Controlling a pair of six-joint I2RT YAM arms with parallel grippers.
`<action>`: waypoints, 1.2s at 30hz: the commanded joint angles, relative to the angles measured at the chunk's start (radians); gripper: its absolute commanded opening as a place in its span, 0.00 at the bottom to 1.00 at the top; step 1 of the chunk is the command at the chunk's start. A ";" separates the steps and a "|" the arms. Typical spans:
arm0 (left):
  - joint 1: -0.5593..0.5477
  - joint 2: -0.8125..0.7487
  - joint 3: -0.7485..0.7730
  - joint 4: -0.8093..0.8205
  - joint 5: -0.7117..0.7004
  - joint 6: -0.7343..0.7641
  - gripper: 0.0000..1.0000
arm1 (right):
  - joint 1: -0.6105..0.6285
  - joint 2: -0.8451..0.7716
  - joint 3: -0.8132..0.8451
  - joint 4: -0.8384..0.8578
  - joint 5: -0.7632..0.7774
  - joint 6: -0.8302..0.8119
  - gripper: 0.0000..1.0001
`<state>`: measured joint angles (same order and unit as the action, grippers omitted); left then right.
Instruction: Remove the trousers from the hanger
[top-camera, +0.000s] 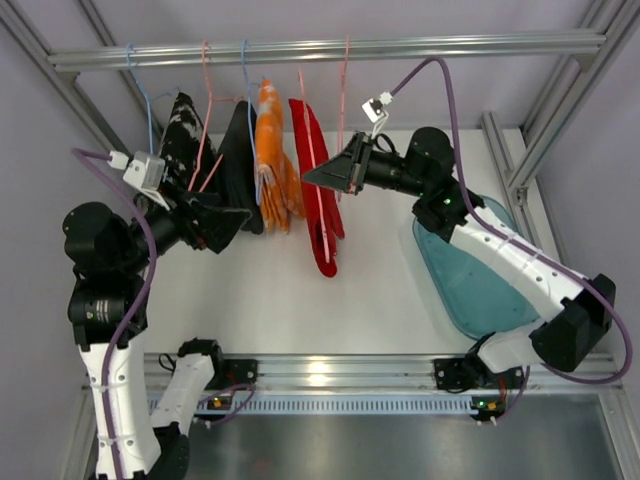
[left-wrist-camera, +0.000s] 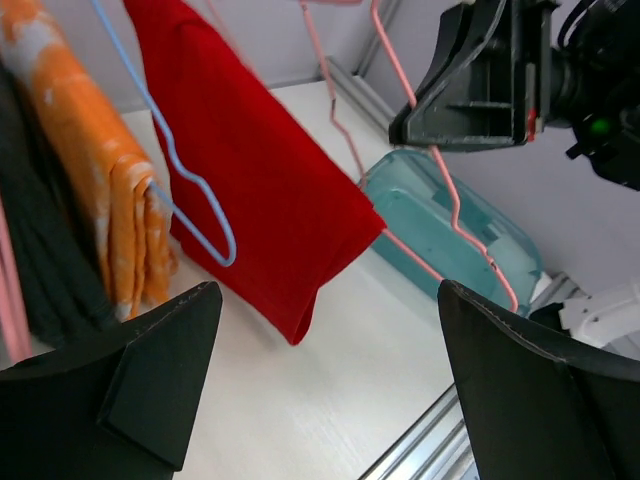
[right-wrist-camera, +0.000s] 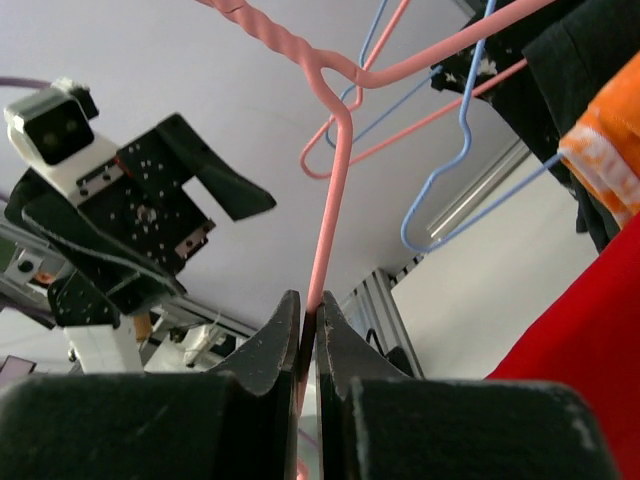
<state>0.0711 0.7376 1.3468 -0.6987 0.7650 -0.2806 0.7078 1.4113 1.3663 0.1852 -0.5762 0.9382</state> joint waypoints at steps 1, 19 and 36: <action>0.001 0.040 -0.018 0.230 0.115 -0.185 0.95 | -0.040 -0.164 0.027 0.151 -0.086 -0.068 0.00; -0.364 0.325 -0.067 0.821 -0.084 -0.598 0.90 | -0.050 -0.337 -0.098 0.074 -0.083 -0.190 0.00; -0.610 0.421 -0.144 1.035 -0.174 -0.636 0.82 | -0.050 -0.293 -0.093 0.082 -0.103 -0.226 0.00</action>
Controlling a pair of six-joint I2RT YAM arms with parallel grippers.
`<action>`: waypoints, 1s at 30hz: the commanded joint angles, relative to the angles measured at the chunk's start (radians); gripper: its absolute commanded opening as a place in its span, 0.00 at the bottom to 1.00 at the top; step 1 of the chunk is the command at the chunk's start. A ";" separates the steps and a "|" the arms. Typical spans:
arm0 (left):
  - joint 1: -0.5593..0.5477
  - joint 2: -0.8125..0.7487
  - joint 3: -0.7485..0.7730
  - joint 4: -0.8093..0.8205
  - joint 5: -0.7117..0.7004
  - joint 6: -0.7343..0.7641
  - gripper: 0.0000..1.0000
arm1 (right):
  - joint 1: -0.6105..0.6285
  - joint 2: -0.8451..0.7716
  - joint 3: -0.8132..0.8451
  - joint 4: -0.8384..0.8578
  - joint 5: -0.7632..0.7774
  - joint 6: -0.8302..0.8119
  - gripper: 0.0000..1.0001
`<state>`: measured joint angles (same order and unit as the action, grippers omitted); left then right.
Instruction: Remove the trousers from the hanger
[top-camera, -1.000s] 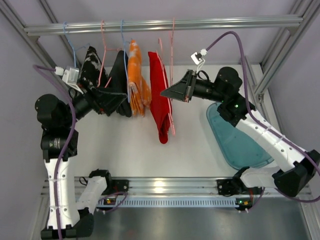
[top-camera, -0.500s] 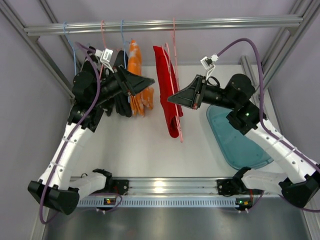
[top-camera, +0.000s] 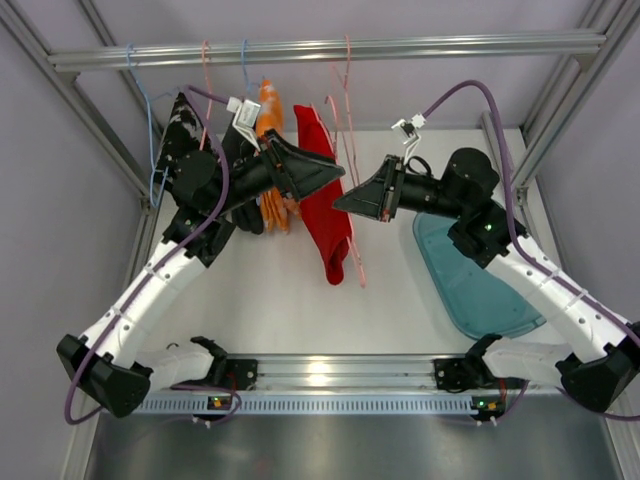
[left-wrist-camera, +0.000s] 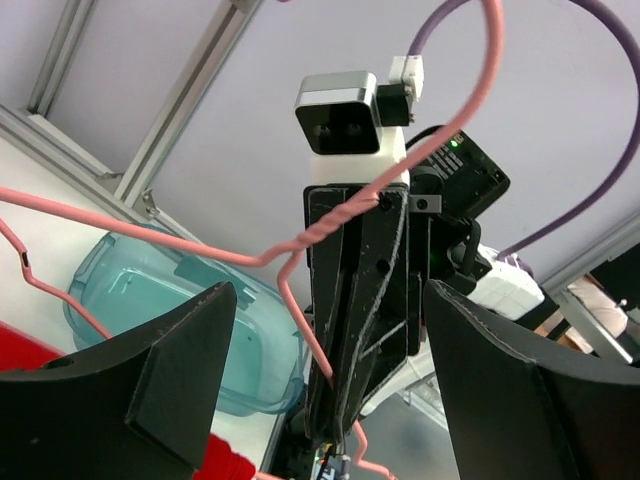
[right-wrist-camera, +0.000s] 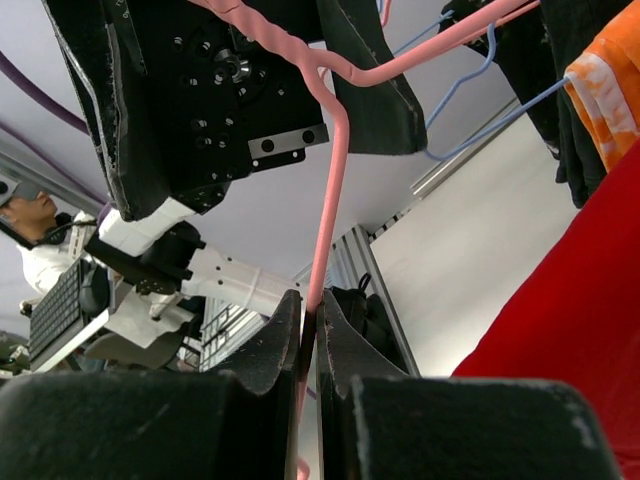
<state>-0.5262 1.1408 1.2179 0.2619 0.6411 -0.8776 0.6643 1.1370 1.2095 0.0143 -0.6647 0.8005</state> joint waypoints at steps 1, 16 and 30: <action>-0.015 0.025 -0.012 0.074 -0.054 -0.050 0.81 | -0.005 -0.014 0.061 0.256 -0.015 -0.086 0.00; -0.047 0.045 -0.014 0.106 -0.144 -0.104 0.52 | 0.015 0.064 0.107 0.283 0.144 -0.006 0.00; -0.035 0.037 0.028 0.039 -0.153 -0.175 0.00 | 0.026 0.089 0.101 0.352 0.184 -0.049 0.33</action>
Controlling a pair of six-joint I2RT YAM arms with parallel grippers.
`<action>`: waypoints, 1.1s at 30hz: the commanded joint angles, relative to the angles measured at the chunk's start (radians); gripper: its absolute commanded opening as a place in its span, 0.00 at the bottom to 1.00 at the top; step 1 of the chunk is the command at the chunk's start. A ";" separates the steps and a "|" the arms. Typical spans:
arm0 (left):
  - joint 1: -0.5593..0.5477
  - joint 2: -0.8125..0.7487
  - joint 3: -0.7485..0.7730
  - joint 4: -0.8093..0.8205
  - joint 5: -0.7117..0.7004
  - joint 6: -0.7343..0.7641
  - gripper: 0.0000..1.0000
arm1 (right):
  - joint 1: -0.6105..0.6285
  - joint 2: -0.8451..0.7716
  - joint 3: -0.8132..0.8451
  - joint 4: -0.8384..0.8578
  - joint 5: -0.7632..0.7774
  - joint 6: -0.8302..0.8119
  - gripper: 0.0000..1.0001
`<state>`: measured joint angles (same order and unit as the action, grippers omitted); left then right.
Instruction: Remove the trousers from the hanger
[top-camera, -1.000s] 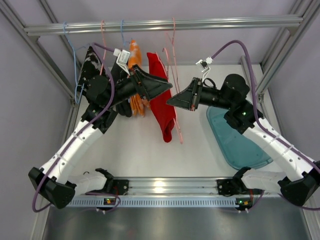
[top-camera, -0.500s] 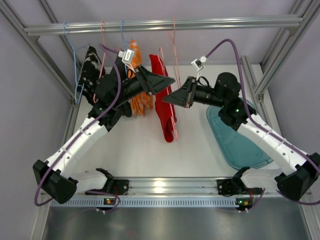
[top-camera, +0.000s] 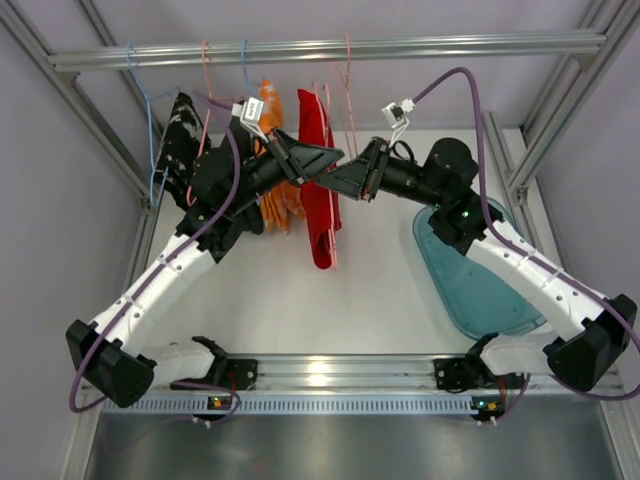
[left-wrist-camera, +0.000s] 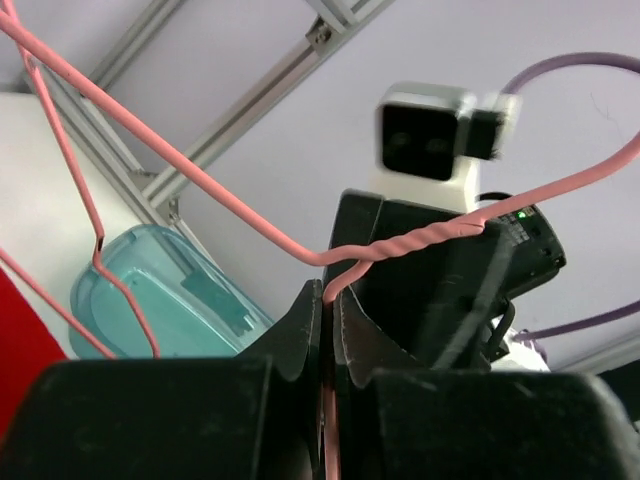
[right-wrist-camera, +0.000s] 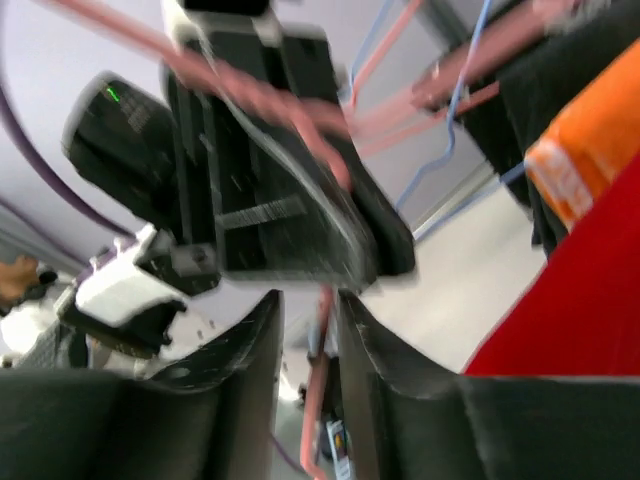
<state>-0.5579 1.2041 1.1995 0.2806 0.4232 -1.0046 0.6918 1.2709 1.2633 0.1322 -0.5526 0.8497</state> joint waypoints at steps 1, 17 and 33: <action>0.007 -0.028 0.055 0.003 0.068 -0.063 0.00 | -0.002 -0.060 0.029 0.234 0.089 -0.127 0.44; 0.058 -0.021 0.202 -0.038 0.221 -0.052 0.00 | -0.006 -0.467 -0.525 0.224 0.304 -0.742 0.99; 0.059 0.052 0.354 -0.149 0.118 0.009 0.00 | 0.287 -0.401 -0.591 0.382 0.425 -1.035 0.95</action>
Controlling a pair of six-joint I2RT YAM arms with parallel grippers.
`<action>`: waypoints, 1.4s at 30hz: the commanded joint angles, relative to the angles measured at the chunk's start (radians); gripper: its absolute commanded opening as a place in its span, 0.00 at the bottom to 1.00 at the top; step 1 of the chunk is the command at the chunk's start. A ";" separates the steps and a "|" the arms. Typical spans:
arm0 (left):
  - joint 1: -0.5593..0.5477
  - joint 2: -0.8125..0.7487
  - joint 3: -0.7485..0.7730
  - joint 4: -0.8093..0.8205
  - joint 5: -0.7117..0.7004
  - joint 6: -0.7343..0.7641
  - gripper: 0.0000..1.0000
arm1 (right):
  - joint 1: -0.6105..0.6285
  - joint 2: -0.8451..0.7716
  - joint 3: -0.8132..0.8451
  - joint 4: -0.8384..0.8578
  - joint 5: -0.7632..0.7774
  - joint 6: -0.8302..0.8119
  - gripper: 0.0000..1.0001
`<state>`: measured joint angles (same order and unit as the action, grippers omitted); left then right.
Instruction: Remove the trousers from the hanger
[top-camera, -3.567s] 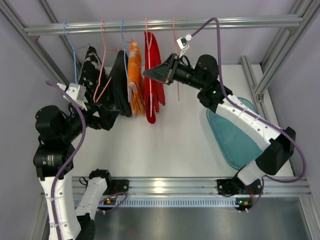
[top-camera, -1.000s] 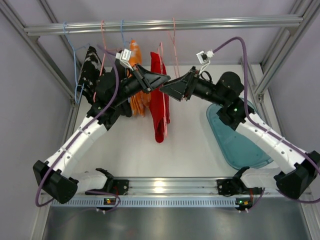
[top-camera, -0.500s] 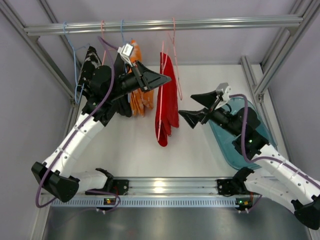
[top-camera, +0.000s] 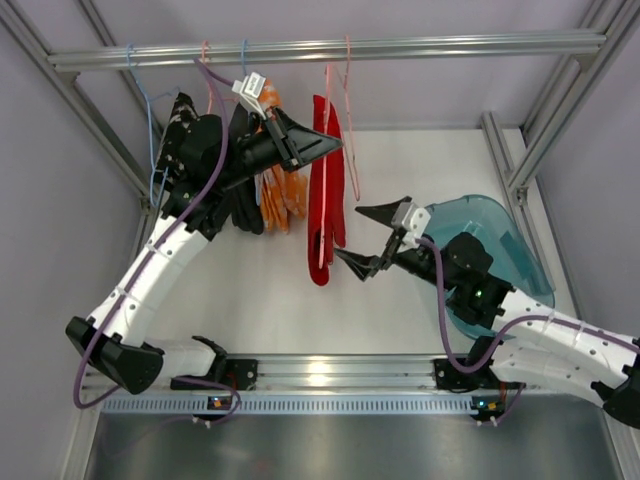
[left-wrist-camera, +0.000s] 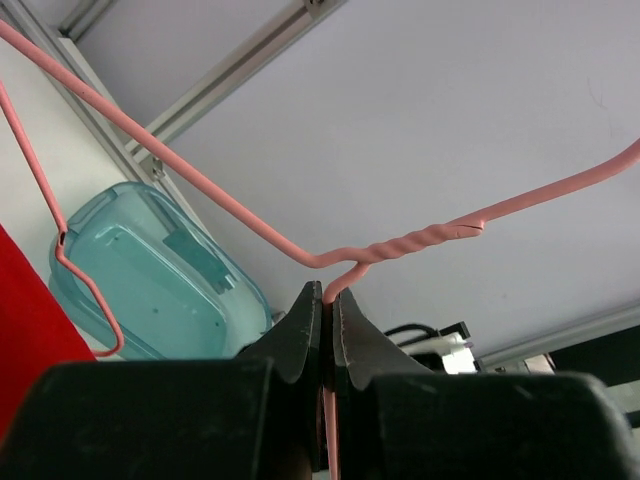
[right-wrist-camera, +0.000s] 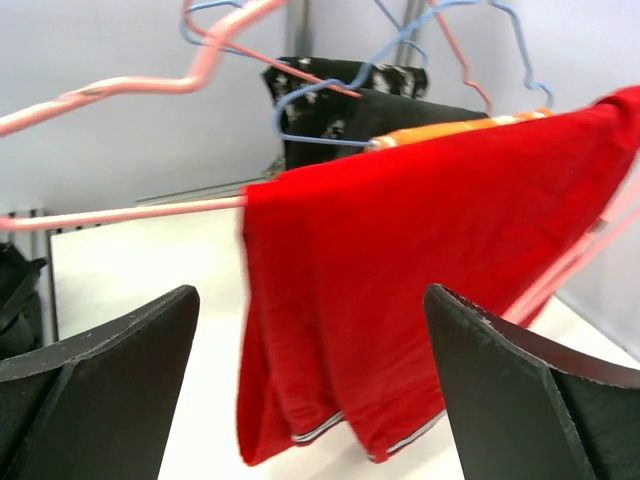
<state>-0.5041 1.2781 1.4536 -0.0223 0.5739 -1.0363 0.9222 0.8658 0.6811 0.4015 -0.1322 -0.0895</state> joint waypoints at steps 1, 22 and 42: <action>0.004 -0.020 0.105 0.151 -0.035 0.044 0.00 | 0.087 0.007 -0.011 0.118 0.014 -0.101 0.95; 0.004 -0.016 0.106 0.147 -0.039 0.058 0.00 | 0.147 0.245 0.186 0.194 0.502 -0.213 0.67; 0.004 -0.022 0.085 0.173 -0.019 0.055 0.00 | 0.067 0.255 0.210 0.155 0.405 -0.208 0.64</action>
<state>-0.4984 1.2942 1.4925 -0.0452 0.5243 -0.9947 1.0100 1.0958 0.8032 0.4702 0.2550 -0.2806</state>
